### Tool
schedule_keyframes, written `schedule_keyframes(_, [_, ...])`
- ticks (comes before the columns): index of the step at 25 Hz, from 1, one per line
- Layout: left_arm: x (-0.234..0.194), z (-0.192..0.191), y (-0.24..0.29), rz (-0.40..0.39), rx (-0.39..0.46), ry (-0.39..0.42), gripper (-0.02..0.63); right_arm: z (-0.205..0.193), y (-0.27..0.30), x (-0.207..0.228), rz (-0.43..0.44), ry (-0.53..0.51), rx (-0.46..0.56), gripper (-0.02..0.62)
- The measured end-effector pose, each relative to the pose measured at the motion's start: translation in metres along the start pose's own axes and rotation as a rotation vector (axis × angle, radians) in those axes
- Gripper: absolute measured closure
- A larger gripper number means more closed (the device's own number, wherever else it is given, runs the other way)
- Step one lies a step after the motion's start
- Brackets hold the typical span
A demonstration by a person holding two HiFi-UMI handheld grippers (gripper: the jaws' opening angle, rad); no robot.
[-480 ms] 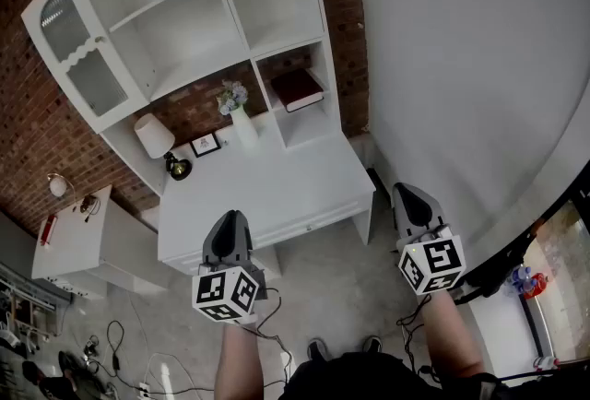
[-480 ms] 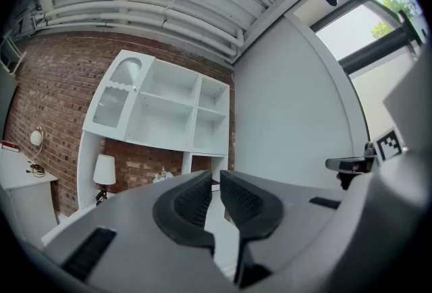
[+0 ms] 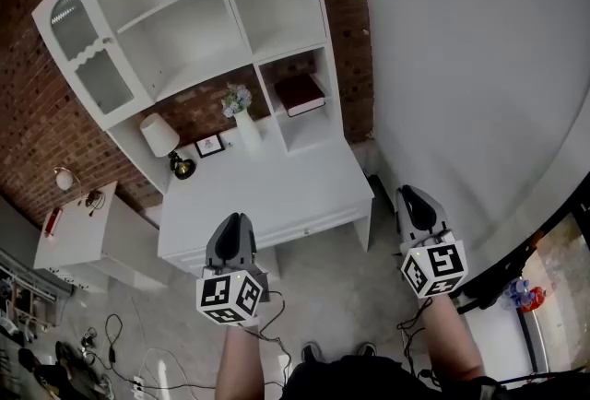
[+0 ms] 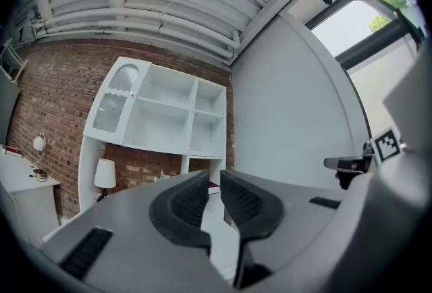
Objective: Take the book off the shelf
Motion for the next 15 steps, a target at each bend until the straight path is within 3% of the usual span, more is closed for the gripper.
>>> schedule_keyframes(1, [0.004,0.002,-0.001,0.014,0.013,0.012,0.563,0.002,0.0,0.003,0.002,-0.009,0.006,0.537])
schedule_keyframes(2, [0.007,0.004,-0.001,0.032,0.024,0.028,0.514,0.003,0.0,0.005,0.006,-0.017,0.007,0.478])
schedule_keyframes(3, [0.01,0.005,-0.001,0.05,0.031,0.044,0.407,0.004,0.001,0.007,0.012,-0.02,0.007,0.435])
schedule_keyframes(4, [0.013,0.006,-0.002,0.063,0.033,0.057,0.356,0.004,0.001,0.01,0.019,-0.017,0.007,0.413])
schedule_keyframes(15, [0.014,-0.014,0.013,0.058,-0.018,0.067,0.336,-0.014,0.021,0.014,0.063,0.008,-0.001,0.362])
Point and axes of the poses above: the fingertips, and each gripper's own axes: y forward along the fingers, x to its right, z out of its top, the point moved 6 cm from there along -y, backward along the fingers, and after that the axes turned 6 degrees about -z, right-handed, at the moved point
